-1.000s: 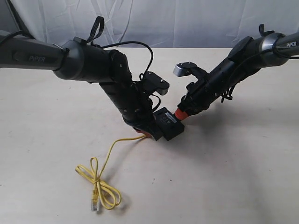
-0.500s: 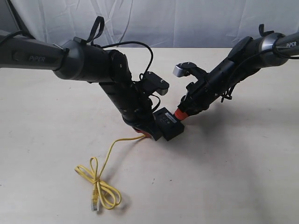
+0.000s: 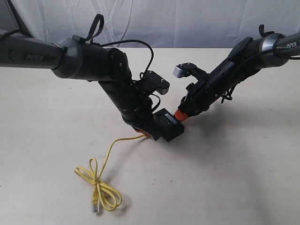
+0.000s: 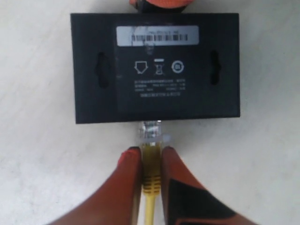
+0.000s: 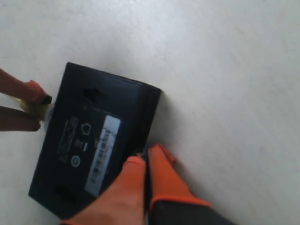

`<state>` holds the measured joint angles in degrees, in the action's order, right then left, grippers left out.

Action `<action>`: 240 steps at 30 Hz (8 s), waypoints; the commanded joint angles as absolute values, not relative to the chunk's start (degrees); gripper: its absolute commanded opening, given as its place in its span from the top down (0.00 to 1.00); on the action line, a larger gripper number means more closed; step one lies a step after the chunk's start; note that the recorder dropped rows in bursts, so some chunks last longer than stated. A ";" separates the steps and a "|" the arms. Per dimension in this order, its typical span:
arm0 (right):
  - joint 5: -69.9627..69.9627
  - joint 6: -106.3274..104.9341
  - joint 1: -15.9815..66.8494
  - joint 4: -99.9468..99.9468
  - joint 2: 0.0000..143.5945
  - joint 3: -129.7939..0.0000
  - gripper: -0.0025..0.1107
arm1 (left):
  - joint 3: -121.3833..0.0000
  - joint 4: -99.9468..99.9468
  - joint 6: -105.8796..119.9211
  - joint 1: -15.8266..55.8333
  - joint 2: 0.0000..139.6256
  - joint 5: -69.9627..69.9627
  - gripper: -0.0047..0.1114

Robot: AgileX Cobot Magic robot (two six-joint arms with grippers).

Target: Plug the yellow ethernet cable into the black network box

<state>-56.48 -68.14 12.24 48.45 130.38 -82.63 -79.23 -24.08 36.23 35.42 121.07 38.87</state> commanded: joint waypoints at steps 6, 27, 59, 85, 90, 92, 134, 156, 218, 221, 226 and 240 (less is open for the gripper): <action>-56.84 -68.55 12.74 46.76 130.70 -82.54 0.99 | -79.47 -24.36 36.03 35.53 119.75 37.29 0.96; -56.59 -68.77 12.74 46.63 130.70 -82.54 0.99 | -79.47 -17.00 36.14 35.53 120.76 37.06 0.96; -52.18 -69.02 12.74 47.37 130.70 -82.54 0.99 | -79.47 -17.22 36.40 35.53 120.24 35.51 0.96; -57.20 -70.51 15.06 47.62 130.70 -82.54 0.99 | -79.47 -25.98 41.91 35.53 121.55 30.47 0.96; -58.09 -68.20 15.06 46.74 130.70 -82.54 0.99 | -79.47 -25.85 39.32 35.53 121.19 28.01 0.96; -58.36 -68.20 15.06 47.15 130.70 -82.54 0.99 | -79.47 -25.85 39.32 35.53 121.08 27.33 0.96; -55.89 -63.42 15.43 46.62 130.70 -82.54 0.99 | -79.47 -16.29 34.50 34.00 120.34 39.16 0.96; -55.03 -63.42 15.43 46.40 130.70 -82.54 0.99 | -77.90 -21.24 44.12 33.21 118.11 42.95 0.50; -58.58 -70.59 15.43 53.12 130.70 -82.54 0.99 | -79.49 -24.90 44.83 33.21 122.98 38.25 0.96; -59.96 -70.92 15.43 53.10 130.70 -82.54 0.99 | -80.68 -24.35 43.03 33.21 122.98 37.47 0.96; -59.96 -70.92 15.43 53.25 130.70 -82.54 0.99 | -83.17 -24.52 42.36 33.21 122.98 37.46 0.96; -59.94 -72.52 15.94 53.62 130.70 -82.54 0.99 | -83.98 -24.73 47.22 33.41 123.01 37.67 0.96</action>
<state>-55.43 -71.24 14.63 50.90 130.60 -82.95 -82.73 -20.72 45.23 32.88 123.20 42.37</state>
